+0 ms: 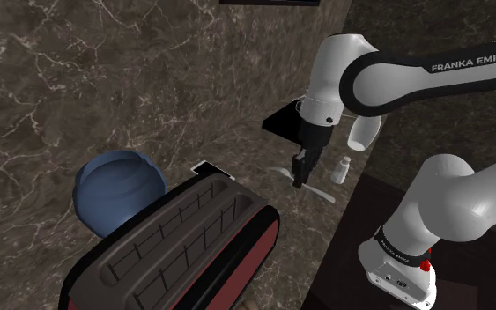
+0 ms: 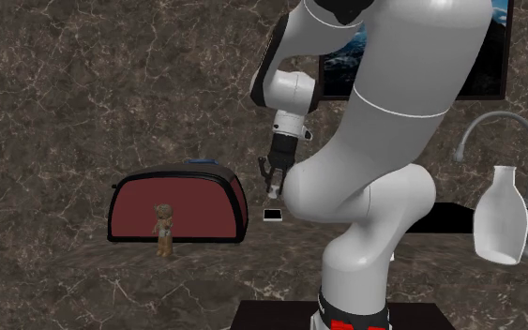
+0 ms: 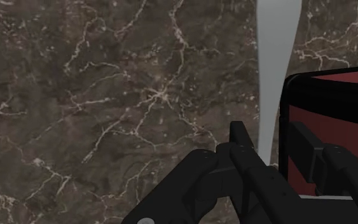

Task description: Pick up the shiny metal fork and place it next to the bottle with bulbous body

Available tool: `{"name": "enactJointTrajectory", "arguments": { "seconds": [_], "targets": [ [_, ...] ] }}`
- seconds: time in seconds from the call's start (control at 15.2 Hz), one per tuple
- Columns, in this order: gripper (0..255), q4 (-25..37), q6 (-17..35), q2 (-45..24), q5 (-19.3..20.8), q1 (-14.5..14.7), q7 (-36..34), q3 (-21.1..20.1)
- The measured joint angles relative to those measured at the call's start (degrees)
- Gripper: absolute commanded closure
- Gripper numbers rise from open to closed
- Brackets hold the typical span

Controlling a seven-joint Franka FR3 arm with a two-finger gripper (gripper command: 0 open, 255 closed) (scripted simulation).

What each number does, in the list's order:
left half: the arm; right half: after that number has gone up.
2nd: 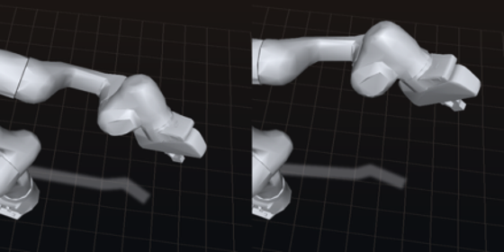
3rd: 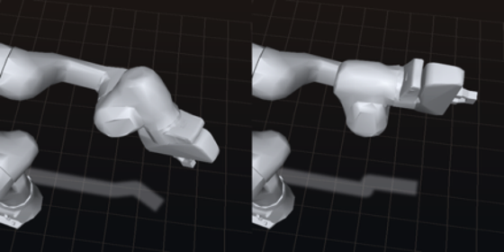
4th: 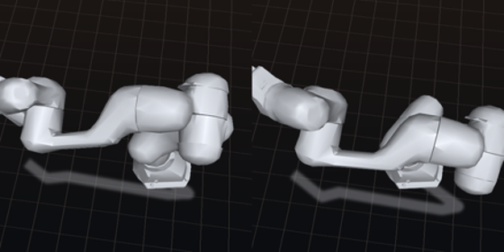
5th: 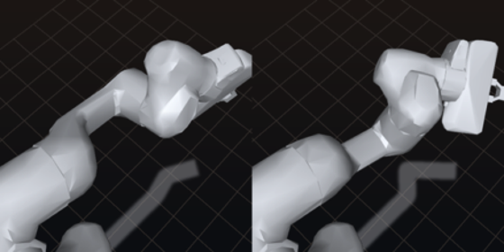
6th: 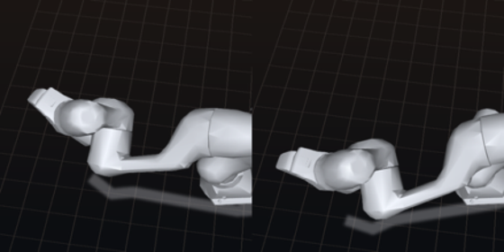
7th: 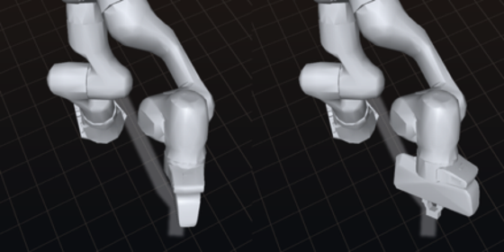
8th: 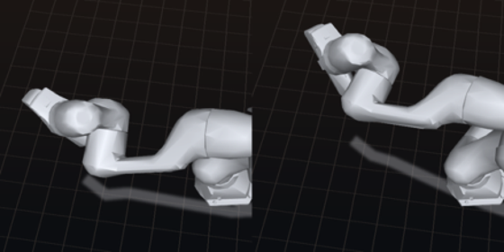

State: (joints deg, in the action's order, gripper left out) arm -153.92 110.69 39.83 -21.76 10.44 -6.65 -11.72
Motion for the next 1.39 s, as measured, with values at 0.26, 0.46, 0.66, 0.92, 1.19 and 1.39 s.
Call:
{"name": "enactJointTrajectory", "arguments": {
  "seconds": [0.26, 0.46, 0.66, 0.92, 1.19, 1.39],
  "targets": [
    [255, 2.6, -3.5, 1.0, 0.8, -0.3, -0.6, 0.6],
    [255, 4.6, -5.7, 1.2, 1.1, -0.4, -1.2, 0.8],
    [255, 6.5, -8.1, 1.8, 1.5, -0.4, -1.8, 1.2],
    [255, 9.5, -11.2, 1.9, 2.2, -0.7, -2.3, 1.8],
    [255, 12.5, -14.1, 1.8, 2.6, -0.7, -3.1, 2.1],
    [255, 15.0, -16.4, 1.7, 2.8, -0.8, -3.6, 2.4]
  ]
}}
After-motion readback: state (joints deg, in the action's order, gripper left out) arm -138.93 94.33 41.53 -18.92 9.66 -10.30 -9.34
